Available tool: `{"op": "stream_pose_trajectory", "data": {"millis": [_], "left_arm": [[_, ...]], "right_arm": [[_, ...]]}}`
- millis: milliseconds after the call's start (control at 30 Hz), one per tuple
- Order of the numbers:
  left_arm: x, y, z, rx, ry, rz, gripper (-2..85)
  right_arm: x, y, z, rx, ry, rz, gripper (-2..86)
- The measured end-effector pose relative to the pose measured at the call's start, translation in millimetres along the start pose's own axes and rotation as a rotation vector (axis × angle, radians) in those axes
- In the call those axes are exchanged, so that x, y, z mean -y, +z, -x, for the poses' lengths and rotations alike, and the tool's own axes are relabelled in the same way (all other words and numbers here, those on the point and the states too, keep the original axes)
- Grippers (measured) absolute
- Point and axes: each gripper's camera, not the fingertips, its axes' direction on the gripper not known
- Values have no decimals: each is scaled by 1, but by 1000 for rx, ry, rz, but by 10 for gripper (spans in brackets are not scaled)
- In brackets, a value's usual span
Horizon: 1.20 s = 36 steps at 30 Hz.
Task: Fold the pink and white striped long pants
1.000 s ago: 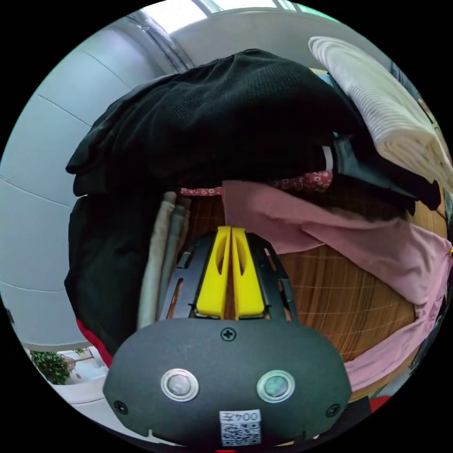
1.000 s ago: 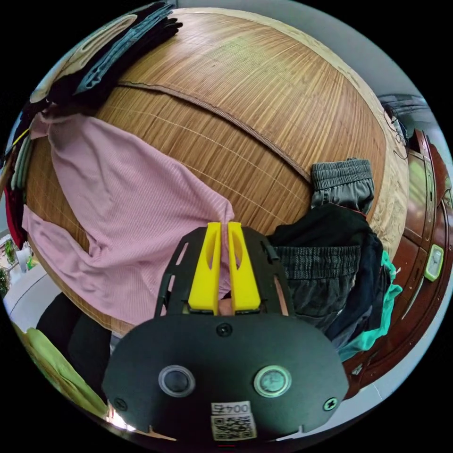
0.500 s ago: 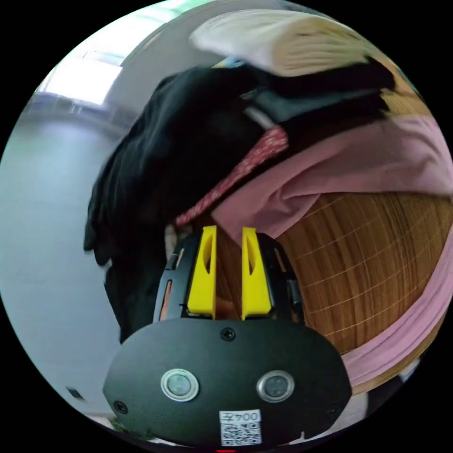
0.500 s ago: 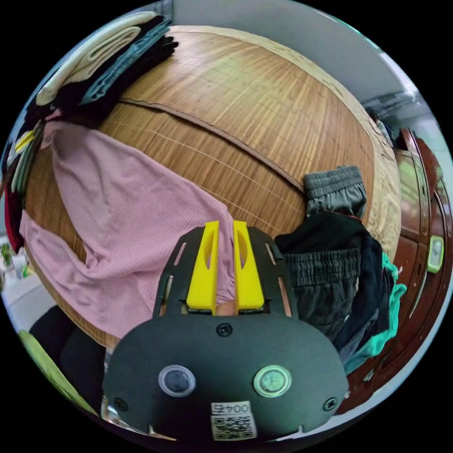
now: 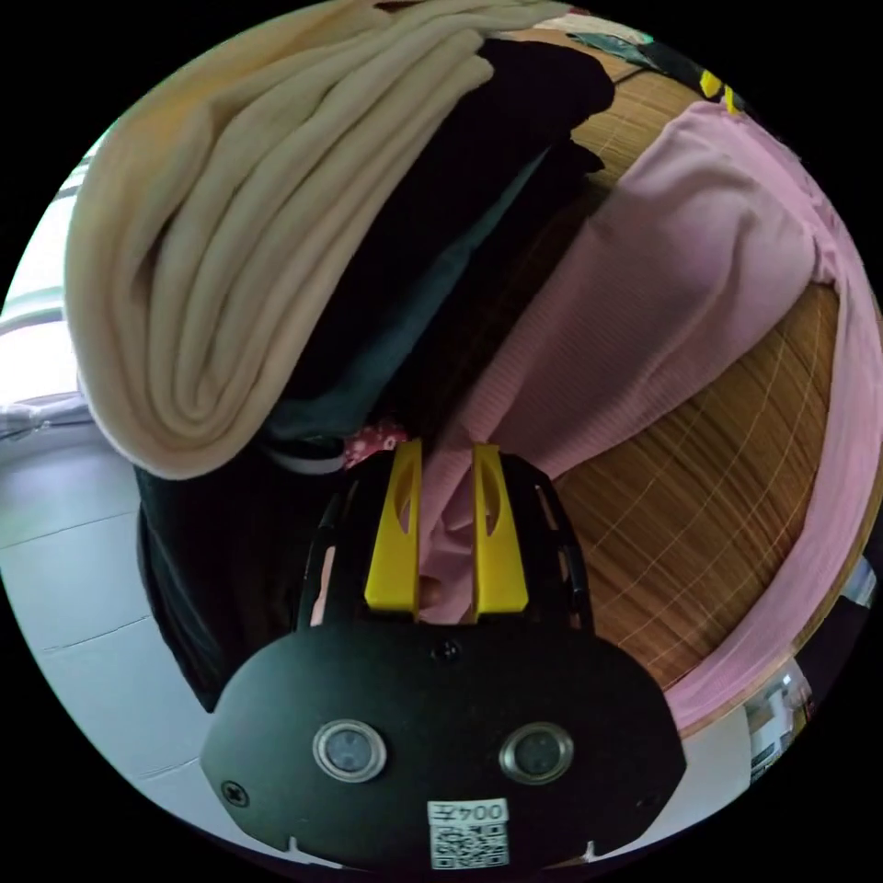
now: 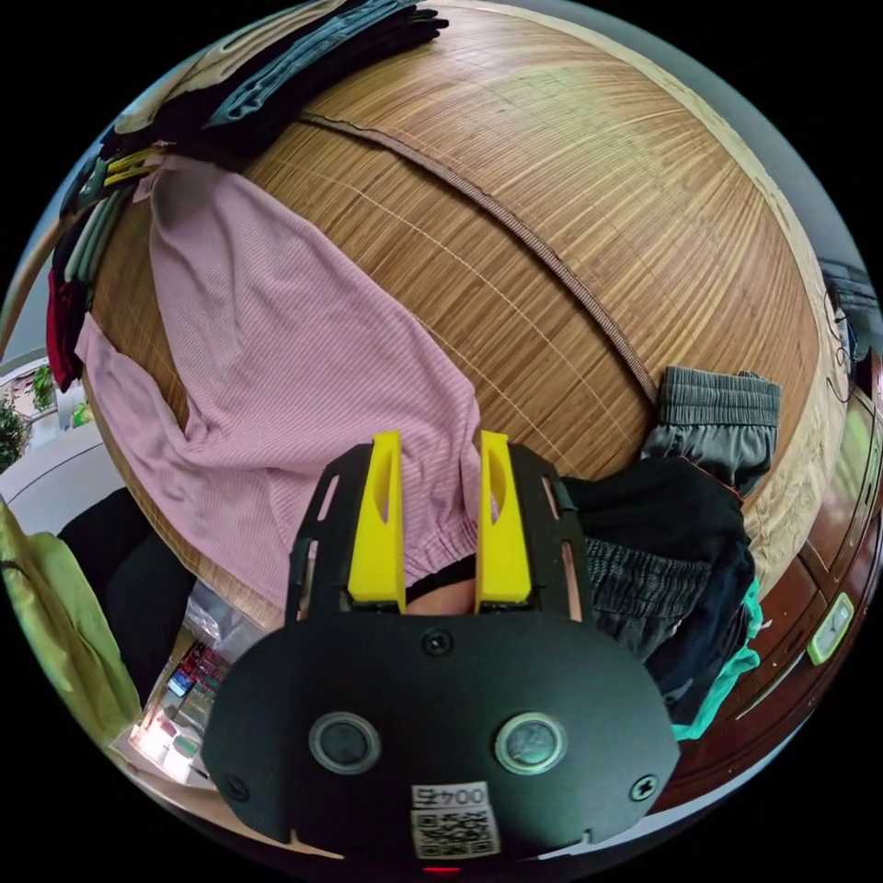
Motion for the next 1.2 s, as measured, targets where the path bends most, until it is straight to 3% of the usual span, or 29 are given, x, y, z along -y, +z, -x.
{"op": "stream_pose_trajectory", "data": {"millis": [300, 567, 667, 900, 1033, 1200], "left_arm": [[20, 53, -18, 1, 130, 86, 81], [13, 86, -38, 48, 130, 137, 21], [4, 88, -49, 85, 158, 132, 14], [-24, 89, -62, 122, 83, 83, 11], [-42, 95, -72, 132, 31, 69, 11], [-53, 97, -91, 166, -24, 71, 10]], "right_arm": [[13, 14, 4, 0, -123, 73, 141], [25, 31, 0, -48, -137, 186, 165], [15, 11, -15, 14, -84, 117, 163], [-12, 8, -42, 86, -16, 210, 135], [-22, 36, -19, 85, -60, 374, 126], [-44, 12, 1, 22, -18, 333, 46]]}}
